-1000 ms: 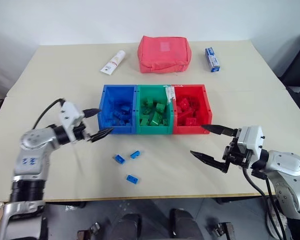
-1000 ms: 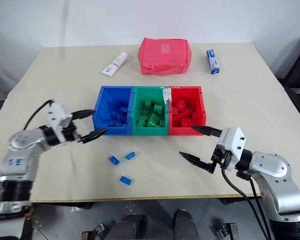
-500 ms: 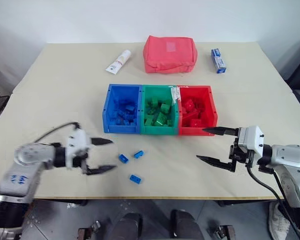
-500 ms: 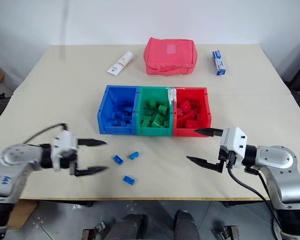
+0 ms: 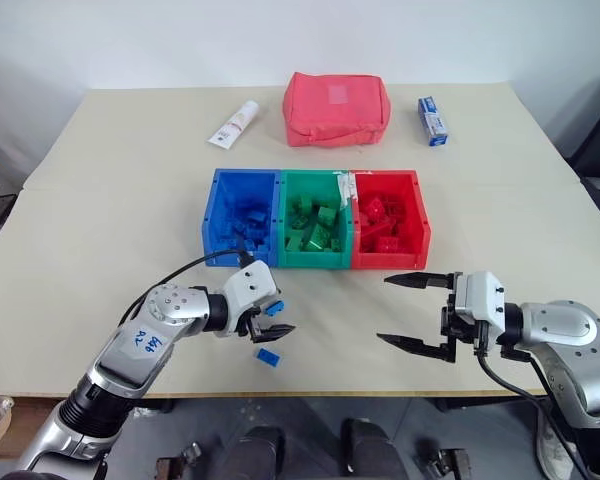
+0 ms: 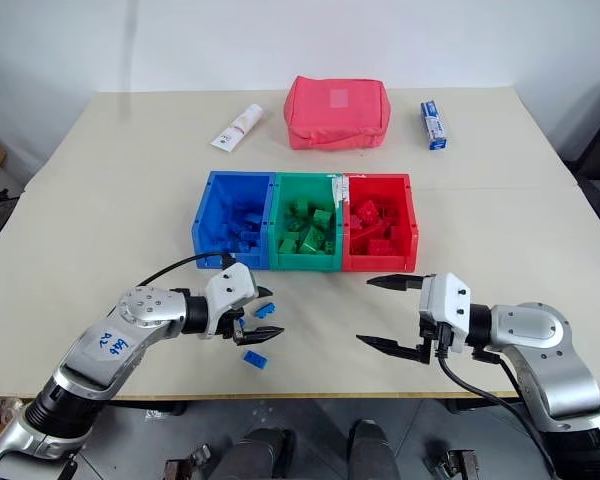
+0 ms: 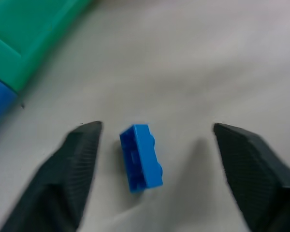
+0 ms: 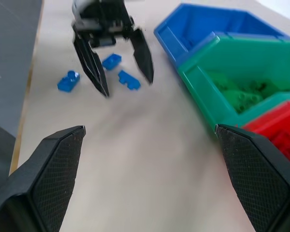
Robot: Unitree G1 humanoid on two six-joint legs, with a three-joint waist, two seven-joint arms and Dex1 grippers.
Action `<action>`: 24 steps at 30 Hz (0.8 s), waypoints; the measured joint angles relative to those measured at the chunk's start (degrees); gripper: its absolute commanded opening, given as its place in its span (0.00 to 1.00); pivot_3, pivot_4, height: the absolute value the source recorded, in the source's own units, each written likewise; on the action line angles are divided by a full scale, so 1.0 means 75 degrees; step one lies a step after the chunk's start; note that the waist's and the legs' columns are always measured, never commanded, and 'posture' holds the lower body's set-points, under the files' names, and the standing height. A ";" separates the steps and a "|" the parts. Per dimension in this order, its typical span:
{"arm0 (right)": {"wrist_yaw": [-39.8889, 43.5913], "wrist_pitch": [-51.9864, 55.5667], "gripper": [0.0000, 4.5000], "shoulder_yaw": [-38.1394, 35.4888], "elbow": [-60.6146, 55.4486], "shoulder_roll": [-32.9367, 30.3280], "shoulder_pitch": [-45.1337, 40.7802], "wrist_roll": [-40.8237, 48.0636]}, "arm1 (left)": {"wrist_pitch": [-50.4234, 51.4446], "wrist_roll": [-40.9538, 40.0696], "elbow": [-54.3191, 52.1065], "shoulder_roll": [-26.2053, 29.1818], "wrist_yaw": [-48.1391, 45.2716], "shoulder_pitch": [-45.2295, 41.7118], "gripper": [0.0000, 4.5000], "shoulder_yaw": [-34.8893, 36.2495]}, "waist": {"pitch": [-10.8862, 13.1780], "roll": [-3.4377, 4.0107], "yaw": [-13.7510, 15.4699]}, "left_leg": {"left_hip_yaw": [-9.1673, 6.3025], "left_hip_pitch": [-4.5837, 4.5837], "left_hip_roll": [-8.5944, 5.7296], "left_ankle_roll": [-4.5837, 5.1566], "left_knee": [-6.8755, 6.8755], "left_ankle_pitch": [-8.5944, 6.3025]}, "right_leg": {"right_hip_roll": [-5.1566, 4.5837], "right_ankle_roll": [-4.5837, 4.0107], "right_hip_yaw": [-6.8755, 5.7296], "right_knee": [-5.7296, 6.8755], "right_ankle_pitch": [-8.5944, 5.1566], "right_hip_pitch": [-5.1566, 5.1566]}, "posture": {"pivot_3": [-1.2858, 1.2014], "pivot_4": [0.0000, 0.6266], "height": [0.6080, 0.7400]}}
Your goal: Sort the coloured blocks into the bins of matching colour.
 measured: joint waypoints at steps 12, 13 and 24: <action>-0.0255 -0.0087 1.00 -0.0031 0.0044 0.0003 0.0072 -0.0134 | -0.0124 0.0191 0.0096 -0.0175 0.0084 -0.0063 0.11 0.0004 | -0.0001 0.0002 0.0004 | -0.0001 0.0005 0.0000 0.0000 0.0003 0.0000 | -0.0001 0.0000 -0.0001 0.0002 0.0000 0.0005 | 0.52 0.24 1.00; -0.0340 -0.0049 1.00 -0.0152 0.0021 0.0039 0.0156 -0.0092 | -0.0185 0.0133 0.0189 -0.0413 0.0203 -0.0014 0.11 0.0245 | -0.0001 0.0001 0.0009 | -0.0002 0.0002 0.0000 0.0000 0.0006 0.0000 | 0.0000 0.0000 -0.0001 0.0004 0.0000 0.0004 | 0.52 0.24 1.00; -0.1907 0.0622 1.00 -0.1197 -0.0387 0.0693 0.0091 0.0772 | -0.0205 -0.1121 0.1131 -0.1225 0.1001 -0.1164 0.11 0.3150 | 0.0000 -0.0001 0.0010 | -0.0007 -0.0002 -0.0004 -0.0003 0.0018 0.0002 | -0.0001 0.0005 -0.0008 0.0006 0.0003 0.0005 | 0.52 0.24 1.00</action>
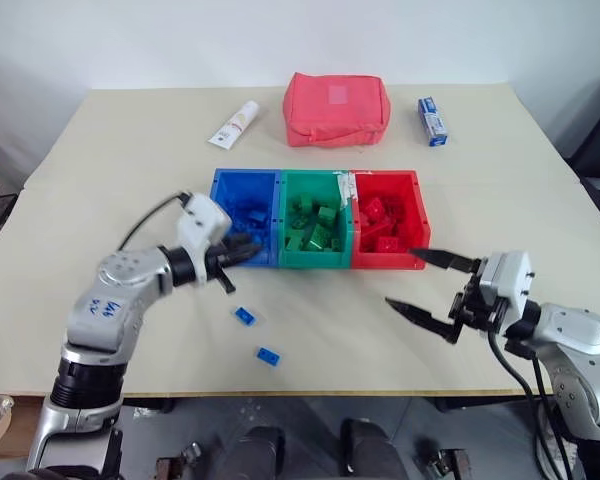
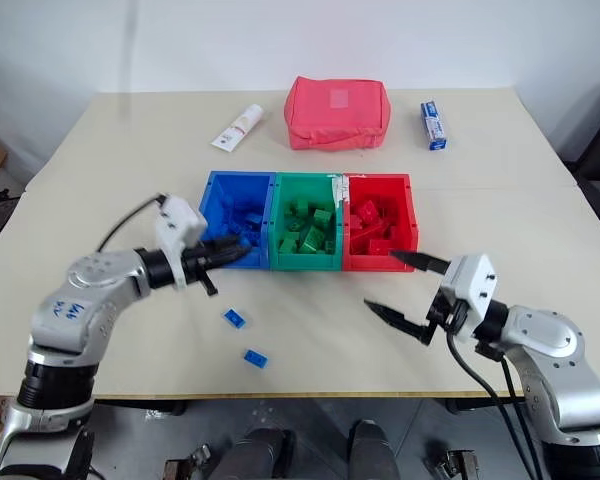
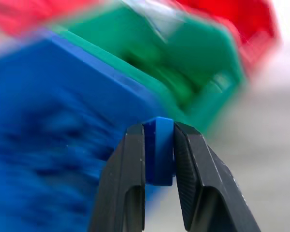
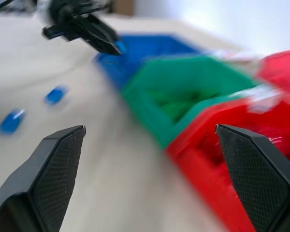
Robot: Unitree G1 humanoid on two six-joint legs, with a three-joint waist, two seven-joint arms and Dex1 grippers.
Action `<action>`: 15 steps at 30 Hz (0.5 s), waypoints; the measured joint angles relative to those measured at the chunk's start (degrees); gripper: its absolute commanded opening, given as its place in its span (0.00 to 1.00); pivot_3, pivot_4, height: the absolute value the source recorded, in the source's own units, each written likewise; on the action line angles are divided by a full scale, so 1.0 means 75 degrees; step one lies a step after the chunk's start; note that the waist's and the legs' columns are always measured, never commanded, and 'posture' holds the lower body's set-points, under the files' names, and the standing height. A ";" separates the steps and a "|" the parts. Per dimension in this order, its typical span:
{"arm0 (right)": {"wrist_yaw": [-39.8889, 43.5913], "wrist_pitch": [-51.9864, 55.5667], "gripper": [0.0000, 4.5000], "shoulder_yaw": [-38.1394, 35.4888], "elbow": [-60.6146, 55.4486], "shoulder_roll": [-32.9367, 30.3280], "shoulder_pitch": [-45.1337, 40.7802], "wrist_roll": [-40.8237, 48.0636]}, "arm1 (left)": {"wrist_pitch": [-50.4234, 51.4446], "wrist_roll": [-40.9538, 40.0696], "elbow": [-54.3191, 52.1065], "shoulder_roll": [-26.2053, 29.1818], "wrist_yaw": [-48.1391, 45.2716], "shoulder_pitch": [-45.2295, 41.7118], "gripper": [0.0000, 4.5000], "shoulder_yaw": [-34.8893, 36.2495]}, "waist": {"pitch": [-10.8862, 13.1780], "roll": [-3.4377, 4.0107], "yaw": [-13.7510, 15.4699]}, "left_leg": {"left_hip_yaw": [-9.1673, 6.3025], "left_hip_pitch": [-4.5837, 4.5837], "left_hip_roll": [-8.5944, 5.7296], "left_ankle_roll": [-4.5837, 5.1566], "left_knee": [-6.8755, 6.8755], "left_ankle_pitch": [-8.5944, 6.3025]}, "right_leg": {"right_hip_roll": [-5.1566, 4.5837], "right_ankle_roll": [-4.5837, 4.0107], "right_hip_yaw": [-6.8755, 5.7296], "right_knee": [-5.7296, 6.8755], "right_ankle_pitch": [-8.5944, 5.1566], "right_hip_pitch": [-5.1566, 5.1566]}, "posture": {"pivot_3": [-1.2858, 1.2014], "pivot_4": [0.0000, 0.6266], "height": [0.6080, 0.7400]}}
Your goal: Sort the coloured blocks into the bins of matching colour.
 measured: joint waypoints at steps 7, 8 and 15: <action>-0.0222 0.0037 1.00 -0.0150 -0.0011 0.0000 -0.0159 0.0011 | 0.0015 0.0013 0.0606 -0.0414 0.0825 -0.0520 0.19 0.0225 | -0.0001 -0.0002 -0.0031 | 0.0001 -0.0006 -0.0001 0.0006 -0.0017 -0.0003 | -0.0001 0.0001 0.0000 -0.0004 0.0001 -0.0007 | 0.52 0.24 1.00; -0.0206 0.0027 1.00 -0.0137 0.0003 -0.0001 -0.0169 -0.0009 | 0.0011 0.0012 0.0752 -0.0438 0.0818 -0.0587 0.27 0.0212 | -0.0001 -0.0002 -0.0034 | 0.0003 -0.0005 -0.0001 0.0005 -0.0015 -0.0003 | 0.0000 0.0001 0.0000 -0.0006 0.0001 -0.0009 | 0.52 0.24 1.00; 0.0294 -0.0161 1.00 0.0380 0.0358 -0.0045 -0.0471 -0.0353 | -0.0607 -0.0018 0.1423 0.0119 0.0042 -0.0456 0.74 0.0261 | -0.0001 -0.0001 -0.0065 | 0.0009 -0.0001 0.0006 -0.0001 -0.0009 0.0001 | 0.0005 0.0001 0.0006 0.0003 0.0000 -0.0012 | 0.52 0.24 1.00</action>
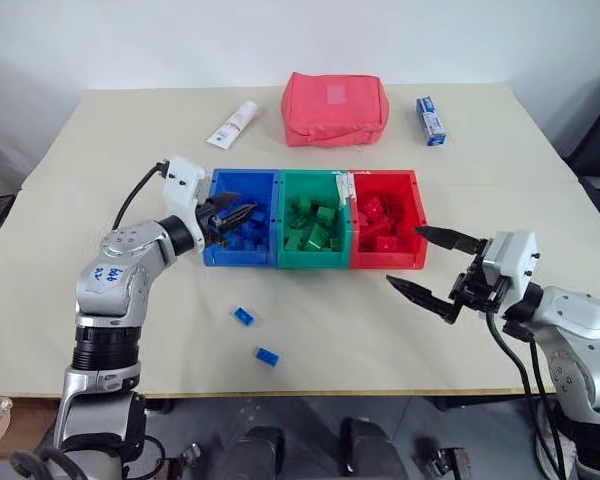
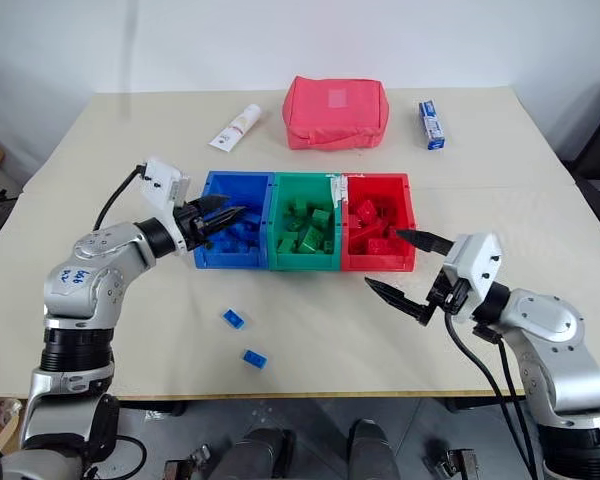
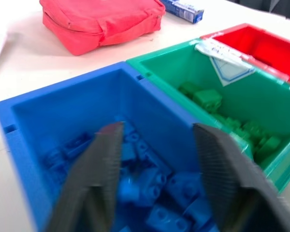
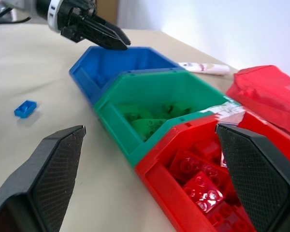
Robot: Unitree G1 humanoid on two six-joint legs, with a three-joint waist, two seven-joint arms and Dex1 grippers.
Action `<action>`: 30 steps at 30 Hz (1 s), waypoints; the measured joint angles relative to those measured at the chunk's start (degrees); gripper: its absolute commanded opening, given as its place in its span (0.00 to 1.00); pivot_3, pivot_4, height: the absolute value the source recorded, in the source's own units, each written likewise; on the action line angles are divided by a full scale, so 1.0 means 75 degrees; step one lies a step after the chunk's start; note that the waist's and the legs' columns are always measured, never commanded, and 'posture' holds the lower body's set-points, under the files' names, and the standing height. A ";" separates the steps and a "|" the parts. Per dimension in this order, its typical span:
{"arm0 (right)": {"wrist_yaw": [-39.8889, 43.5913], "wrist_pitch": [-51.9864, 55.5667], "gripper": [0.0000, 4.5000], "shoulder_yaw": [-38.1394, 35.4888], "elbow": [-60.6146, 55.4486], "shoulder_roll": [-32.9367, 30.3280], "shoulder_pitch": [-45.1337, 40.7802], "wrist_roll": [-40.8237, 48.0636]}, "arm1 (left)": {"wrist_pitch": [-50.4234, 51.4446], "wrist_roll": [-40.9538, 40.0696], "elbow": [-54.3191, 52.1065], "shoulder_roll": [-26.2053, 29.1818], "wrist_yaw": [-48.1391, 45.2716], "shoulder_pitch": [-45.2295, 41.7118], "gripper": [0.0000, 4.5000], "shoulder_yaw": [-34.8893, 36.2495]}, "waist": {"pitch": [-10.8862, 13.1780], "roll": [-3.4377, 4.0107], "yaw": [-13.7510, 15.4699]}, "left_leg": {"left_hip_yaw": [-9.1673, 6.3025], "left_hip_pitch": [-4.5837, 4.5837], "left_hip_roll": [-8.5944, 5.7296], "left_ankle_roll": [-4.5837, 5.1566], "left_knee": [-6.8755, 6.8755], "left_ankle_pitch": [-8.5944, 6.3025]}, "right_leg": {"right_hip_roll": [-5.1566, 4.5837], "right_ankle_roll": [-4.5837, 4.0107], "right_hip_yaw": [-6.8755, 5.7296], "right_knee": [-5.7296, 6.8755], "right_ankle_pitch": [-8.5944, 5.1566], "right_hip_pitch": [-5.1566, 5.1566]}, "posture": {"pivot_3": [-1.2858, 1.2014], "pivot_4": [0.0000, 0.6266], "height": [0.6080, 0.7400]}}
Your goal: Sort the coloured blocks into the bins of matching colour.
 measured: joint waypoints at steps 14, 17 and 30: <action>0.1300 -0.0459 1.00 0.0756 0.0689 -0.0206 -0.0472 -0.0349 | -0.3889 -0.0391 0.0811 0.2499 -0.3878 0.3443 0.99 0.1588 | -0.0001 0.0003 -0.0069 | -0.0001 0.0007 0.0000 0.0001 -0.0017 -0.0001 | -0.0030 -0.0008 -0.0003 -0.0015 -0.0003 0.0005 | 0.52 0.24 1.00; 0.1708 -0.0624 1.00 0.1026 0.0890 -0.0212 -0.0668 -0.0435 | -0.4821 -0.0201 0.1513 0.2589 -0.4291 0.3752 0.99 0.1611 | -0.0001 0.0002 -0.0049 | -0.0006 0.0008 0.0000 0.0002 -0.0015 -0.0001 | -0.0032 -0.0008 -0.0009 -0.0015 -0.0003 0.0011 | 0.52 0.24 1.00; 0.2448 -0.0699 1.00 0.1229 0.0945 -0.0594 -0.0333 -0.0490 | -0.5101 0.0230 -0.0831 0.2621 -0.5082 0.4046 0.99 -0.0452 | -0.0001 0.0003 0.0031 | -0.0004 0.0001 0.0000 0.0017 -0.0016 -0.0013 | -0.0031 -0.0008 -0.0007 -0.0022 -0.0003 0.0010 | 0.52 0.24 1.00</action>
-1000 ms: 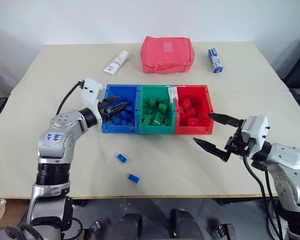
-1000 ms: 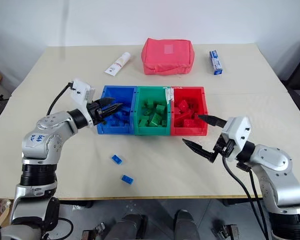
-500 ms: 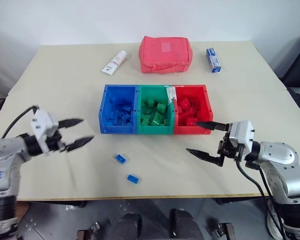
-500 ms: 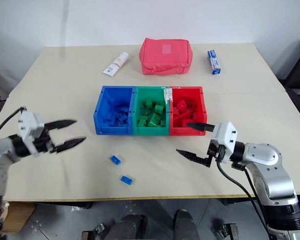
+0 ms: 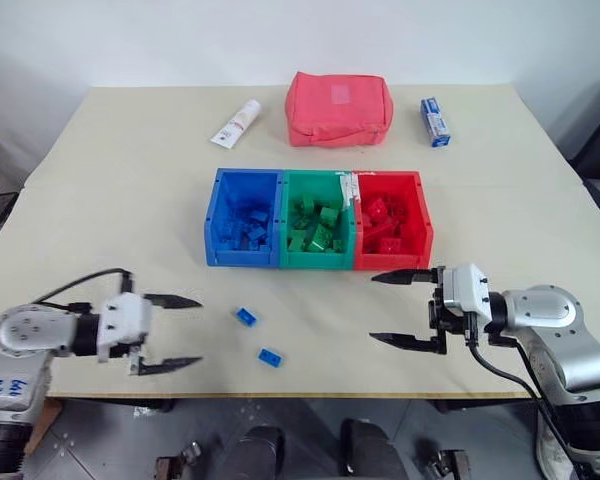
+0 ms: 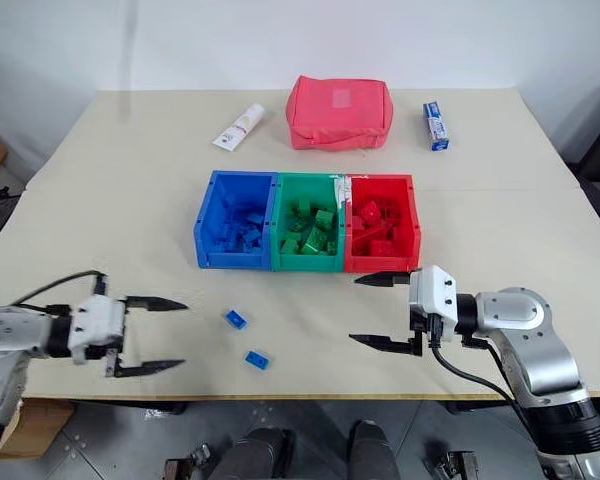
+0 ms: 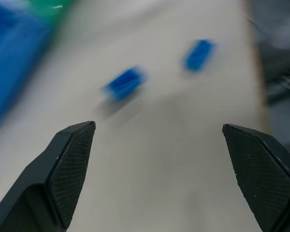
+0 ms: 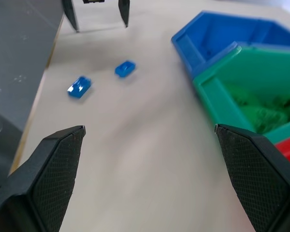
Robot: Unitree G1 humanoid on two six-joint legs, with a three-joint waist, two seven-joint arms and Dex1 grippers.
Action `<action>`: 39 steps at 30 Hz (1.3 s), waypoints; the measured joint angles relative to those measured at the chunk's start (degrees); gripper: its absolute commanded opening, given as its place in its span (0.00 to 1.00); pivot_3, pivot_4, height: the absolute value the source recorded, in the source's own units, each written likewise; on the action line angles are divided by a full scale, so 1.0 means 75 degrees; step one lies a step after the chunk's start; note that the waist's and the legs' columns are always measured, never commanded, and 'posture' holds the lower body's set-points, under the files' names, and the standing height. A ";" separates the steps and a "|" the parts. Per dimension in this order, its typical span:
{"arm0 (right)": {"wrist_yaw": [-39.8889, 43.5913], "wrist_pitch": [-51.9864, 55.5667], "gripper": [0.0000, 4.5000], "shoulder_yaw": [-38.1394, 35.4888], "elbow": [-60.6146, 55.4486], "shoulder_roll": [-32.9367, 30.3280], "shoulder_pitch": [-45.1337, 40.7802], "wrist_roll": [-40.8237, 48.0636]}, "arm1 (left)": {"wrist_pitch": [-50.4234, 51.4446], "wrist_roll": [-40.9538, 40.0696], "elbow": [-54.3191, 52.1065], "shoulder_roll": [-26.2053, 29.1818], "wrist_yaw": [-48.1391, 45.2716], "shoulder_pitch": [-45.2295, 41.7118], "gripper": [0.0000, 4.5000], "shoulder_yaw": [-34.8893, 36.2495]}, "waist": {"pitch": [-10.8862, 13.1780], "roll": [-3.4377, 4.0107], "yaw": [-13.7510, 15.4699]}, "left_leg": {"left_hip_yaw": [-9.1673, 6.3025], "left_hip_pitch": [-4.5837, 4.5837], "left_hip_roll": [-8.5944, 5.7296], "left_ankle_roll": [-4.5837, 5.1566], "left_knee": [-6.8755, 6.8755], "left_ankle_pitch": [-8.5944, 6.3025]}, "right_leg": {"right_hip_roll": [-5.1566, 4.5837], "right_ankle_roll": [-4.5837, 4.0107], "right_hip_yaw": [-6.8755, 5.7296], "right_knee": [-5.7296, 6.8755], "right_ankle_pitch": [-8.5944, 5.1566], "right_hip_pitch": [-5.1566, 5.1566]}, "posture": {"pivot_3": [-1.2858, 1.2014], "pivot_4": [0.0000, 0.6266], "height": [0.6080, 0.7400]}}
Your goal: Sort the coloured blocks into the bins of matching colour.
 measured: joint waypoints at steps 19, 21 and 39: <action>0.0267 -0.0473 1.00 -0.0324 -0.0448 -0.0718 0.1498 -0.0163 | 0.2250 0.1720 -0.1342 -0.0631 0.0888 -0.1730 0.51 -0.2960 | 0.0000 0.0000 0.0026 | 0.0026 0.0008 0.0004 0.0001 0.0011 -0.0003 | 0.0027 0.0003 0.0018 0.0007 0.0002 0.0001 | 0.52 0.24 1.00; 0.0206 -0.0473 1.00 -0.0324 -0.0465 -0.0718 0.1501 -0.0163 | 0.2264 0.1721 -0.1316 -0.0648 0.0852 -0.1820 0.38 -0.3047 | 0.0000 0.0000 0.0025 | 0.0026 0.0008 0.0003 0.0001 0.0012 -0.0003 | 0.0027 0.0003 0.0018 0.0007 0.0002 0.0001 | 0.52 0.24 1.00; -0.1854 0.0042 1.00 -0.0953 -0.0645 0.0505 0.0828 0.0258 | 0.4625 -0.0275 -0.0360 -0.2423 0.3189 -0.3569 0.10 -0.0335 | 0.0001 -0.0003 0.0008 | 0.0011 0.0002 0.0004 -0.0006 0.0027 0.0000 | 0.0031 0.0005 0.0008 0.0020 0.0003 -0.0004 | 0.52 0.24 1.00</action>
